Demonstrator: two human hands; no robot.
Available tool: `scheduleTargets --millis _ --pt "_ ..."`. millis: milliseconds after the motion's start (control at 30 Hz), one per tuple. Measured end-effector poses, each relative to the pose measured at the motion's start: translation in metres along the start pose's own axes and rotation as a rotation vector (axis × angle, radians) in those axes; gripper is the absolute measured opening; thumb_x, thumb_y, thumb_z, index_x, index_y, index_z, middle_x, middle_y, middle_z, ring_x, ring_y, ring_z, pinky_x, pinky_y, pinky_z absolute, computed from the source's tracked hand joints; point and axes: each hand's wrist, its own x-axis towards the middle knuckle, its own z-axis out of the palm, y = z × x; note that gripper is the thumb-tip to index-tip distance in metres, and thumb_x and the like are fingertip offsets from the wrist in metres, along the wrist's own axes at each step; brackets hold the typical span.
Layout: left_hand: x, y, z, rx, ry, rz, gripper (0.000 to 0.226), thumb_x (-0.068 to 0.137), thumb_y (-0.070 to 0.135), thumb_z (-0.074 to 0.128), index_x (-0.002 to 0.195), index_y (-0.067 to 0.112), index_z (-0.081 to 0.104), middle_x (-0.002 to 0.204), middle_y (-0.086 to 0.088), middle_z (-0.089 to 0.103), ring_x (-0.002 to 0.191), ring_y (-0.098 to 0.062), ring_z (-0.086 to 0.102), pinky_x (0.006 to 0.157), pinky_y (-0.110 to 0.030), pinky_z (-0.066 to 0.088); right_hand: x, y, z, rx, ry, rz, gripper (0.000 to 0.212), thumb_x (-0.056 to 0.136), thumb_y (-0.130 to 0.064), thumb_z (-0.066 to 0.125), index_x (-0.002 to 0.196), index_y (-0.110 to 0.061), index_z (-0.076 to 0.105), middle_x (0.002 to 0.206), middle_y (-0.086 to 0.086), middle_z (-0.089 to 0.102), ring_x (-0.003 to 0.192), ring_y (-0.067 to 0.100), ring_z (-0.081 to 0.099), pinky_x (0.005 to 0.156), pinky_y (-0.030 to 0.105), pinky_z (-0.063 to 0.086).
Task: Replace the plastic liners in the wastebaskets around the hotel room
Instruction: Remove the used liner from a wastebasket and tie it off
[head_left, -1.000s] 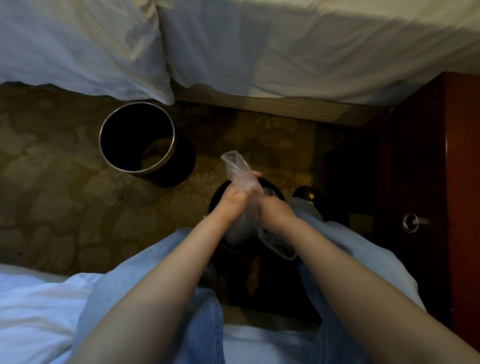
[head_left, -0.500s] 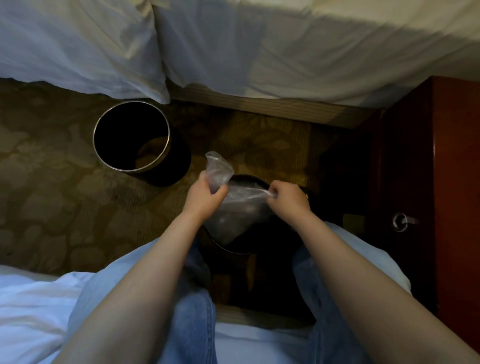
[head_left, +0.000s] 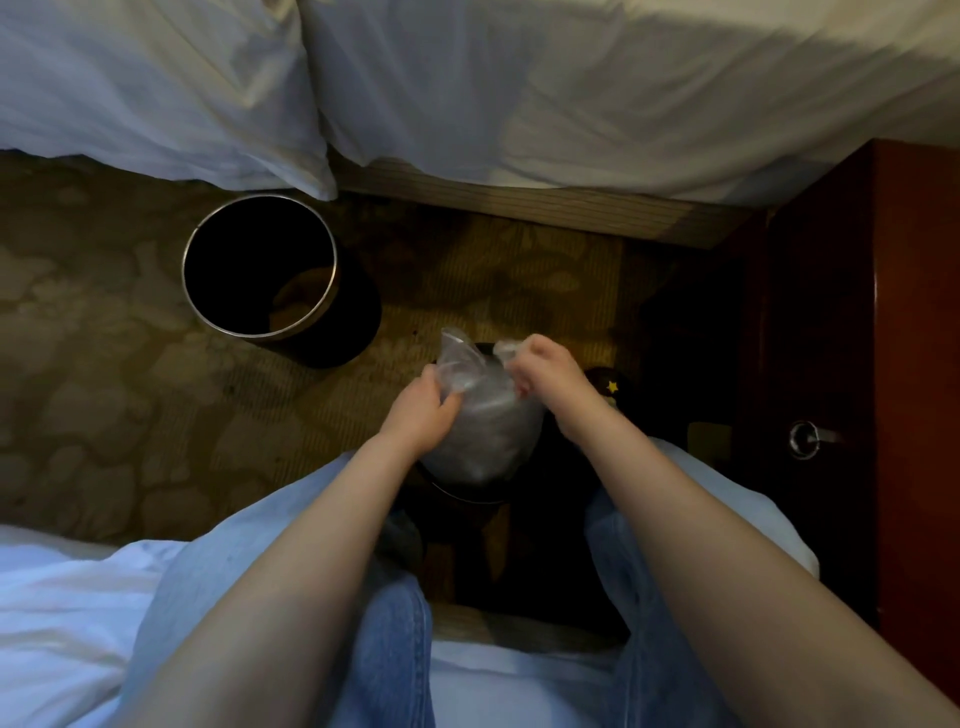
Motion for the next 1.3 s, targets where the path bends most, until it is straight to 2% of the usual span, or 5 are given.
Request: scheduleTargets --millis 200,400,667,833,1300 --pt "-0.003 0.01 0.004 0.255 0.033 0.08 0.03 0.099 0.025 0.039 0.122 0.011 0.052 0.108 -0.008 0.059 0.093 -0.022 0.057 0.078 -0.032 0.044 -0.003 0.011 0.016 -0.245 -0.05 -0.129 0.083 0.078 -0.038 0.077 0.146 -0.029 0.029 0.127 -0.009 0.044 0.115 0.008 0.045 0.092 0.028 0.04" --pt "-0.015 0.014 0.006 0.216 0.029 0.206 0.004 0.094 0.023 0.048 0.098 0.021 0.048 0.089 0.0 0.058 0.073 -0.012 0.055 0.061 -0.025 0.038 0.015 0.015 0.01 -0.362 0.138 -0.132 0.018 0.091 -0.027 0.063 0.079 -0.015 0.058 0.075 0.0 0.057 0.071 0.016 0.056 0.065 0.033 0.043" --pt "-0.025 0.03 0.006 0.024 -0.055 0.424 0.016 0.092 0.015 0.054 0.105 0.024 0.051 0.078 0.008 0.054 0.063 -0.001 0.052 0.057 -0.021 0.042 0.02 0.024 0.012 -0.39 0.184 0.054 0.014 0.092 -0.024 0.055 0.081 -0.016 0.054 0.081 0.005 0.056 0.078 0.025 0.056 0.064 0.033 0.042" --pt "-0.024 0.021 0.006 0.148 0.016 0.364 0.027 0.095 0.016 0.05 0.119 0.014 0.061 0.112 0.001 0.06 0.099 -0.008 0.056 0.085 -0.022 0.044 0.014 0.015 0.001 -0.166 0.176 0.097 0.022 0.092 -0.025 0.057 0.107 -0.018 0.043 0.099 0.002 0.05 0.087 0.018 0.051 0.068 0.031 0.041" --pt "-0.014 0.03 0.008 0.019 -0.055 0.296 0.058 0.074 0.043 0.071 0.125 0.024 0.05 0.113 0.008 0.057 0.102 -0.008 0.056 0.086 -0.026 0.048 -0.016 -0.017 0.011 -0.89 0.182 -0.706 0.004 0.089 -0.014 0.057 0.087 -0.016 0.055 0.089 -0.004 0.042 0.088 0.013 0.038 0.075 0.031 0.039"
